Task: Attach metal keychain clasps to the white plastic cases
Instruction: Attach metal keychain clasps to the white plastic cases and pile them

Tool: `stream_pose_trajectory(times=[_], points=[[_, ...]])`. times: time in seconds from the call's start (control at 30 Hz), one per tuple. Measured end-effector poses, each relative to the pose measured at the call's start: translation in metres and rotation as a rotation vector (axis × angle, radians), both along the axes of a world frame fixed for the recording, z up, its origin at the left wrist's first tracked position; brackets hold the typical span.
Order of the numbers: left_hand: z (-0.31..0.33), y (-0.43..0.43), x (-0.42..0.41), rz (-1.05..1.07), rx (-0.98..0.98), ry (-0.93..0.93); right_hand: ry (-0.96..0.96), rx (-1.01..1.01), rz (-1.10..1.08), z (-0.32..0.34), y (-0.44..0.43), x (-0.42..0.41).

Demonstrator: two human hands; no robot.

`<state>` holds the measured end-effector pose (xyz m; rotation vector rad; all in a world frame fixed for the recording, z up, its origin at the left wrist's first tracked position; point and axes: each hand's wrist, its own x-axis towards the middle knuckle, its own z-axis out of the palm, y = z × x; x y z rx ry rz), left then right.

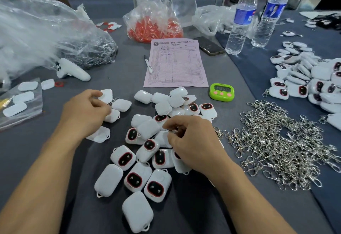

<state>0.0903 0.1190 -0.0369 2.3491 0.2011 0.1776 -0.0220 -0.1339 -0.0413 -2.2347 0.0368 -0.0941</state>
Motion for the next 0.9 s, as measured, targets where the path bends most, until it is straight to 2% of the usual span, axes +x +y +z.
stream_pose_trajectory(times=[0.17,0.27,0.33,0.47,0.53,0.6,0.63,0.67,0.73,0.77,0.83,0.9], points=[[0.015,-0.002,-0.006,-0.055,0.211,0.144,0.002,0.009,0.005,-0.001,-0.001,0.000],[0.028,-0.007,-0.012,-0.264,0.398,0.315,-0.007,0.008,-0.001,-0.001,0.000,0.001],[0.032,-0.018,-0.019,-0.402,0.408,0.369,-0.012,0.007,-0.005,-0.001,0.000,0.002],[0.032,-0.034,-0.030,-0.600,0.267,0.481,-0.015,0.039,-0.027,-0.003,0.000,0.002],[0.037,-0.035,-0.031,-0.581,0.300,0.414,-0.024,0.057,-0.045,-0.003,0.000,0.002],[0.046,-0.037,-0.030,-0.482,0.321,0.191,-0.065,0.079,-0.084,-0.004,0.001,0.002],[0.049,-0.042,-0.031,-0.424,0.239,0.068,-0.088,0.102,-0.101,-0.002,0.002,0.001],[0.051,-0.049,-0.033,-0.382,0.068,-0.016,-0.100,0.154,-0.106,-0.001,0.003,0.002],[0.050,-0.074,-0.042,-0.364,-0.380,-0.042,-0.076,0.360,-0.090,0.005,0.006,0.002],[0.047,-0.088,-0.047,-0.363,-0.531,-0.016,-0.059,0.469,-0.077,0.008,0.007,0.003],[0.037,-0.110,-0.056,-0.362,-0.645,0.024,-0.091,0.571,-0.062,0.012,0.005,0.005],[0.030,-0.119,-0.060,-0.383,-0.636,0.046,-0.130,0.542,-0.096,0.012,-0.001,0.007]])
